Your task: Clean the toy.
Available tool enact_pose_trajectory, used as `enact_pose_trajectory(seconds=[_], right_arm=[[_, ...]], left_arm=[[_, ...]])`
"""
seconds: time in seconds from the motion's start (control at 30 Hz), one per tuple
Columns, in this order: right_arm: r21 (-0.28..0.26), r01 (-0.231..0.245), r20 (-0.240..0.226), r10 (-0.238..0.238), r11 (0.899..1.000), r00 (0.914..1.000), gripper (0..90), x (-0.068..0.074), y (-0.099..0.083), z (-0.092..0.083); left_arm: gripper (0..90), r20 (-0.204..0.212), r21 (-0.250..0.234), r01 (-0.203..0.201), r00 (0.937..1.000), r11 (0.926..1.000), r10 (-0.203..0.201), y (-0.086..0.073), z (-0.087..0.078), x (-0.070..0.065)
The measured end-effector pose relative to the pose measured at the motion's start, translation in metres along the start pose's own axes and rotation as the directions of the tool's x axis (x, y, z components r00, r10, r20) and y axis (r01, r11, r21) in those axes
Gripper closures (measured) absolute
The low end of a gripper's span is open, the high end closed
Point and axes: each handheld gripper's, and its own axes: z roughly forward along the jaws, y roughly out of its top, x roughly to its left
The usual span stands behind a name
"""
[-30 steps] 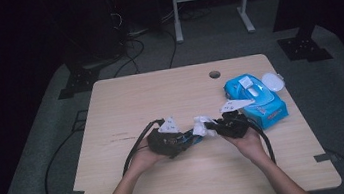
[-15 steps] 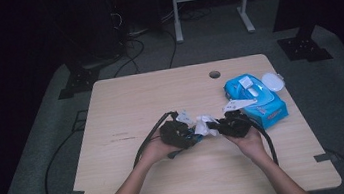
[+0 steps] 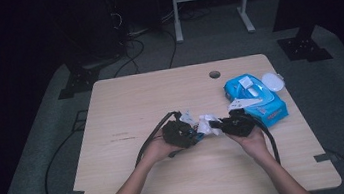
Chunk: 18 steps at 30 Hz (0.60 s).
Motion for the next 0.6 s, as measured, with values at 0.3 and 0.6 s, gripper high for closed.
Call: enact_pose_trajectory(seconds=[0.3,0.6], right_arm=[[-0.048,0.012,-0.073,-0.016,0.999,0.9972,83.4,0.014,0.009,-0.003],[-0.101,0.103,-0.11,-0.114,0.99,0.9874,83.5,0.044,0.029,-0.012]], left_arm=[[57.7,-0.015,-0.144,-0.042,0.9991,0.9887,0.041,-0.009,-0.025,-0.013],[57.8,-0.019,-0.207,-0.061,0.9981,0.9764,0.058,-0.01,-0.031,-0.021]])
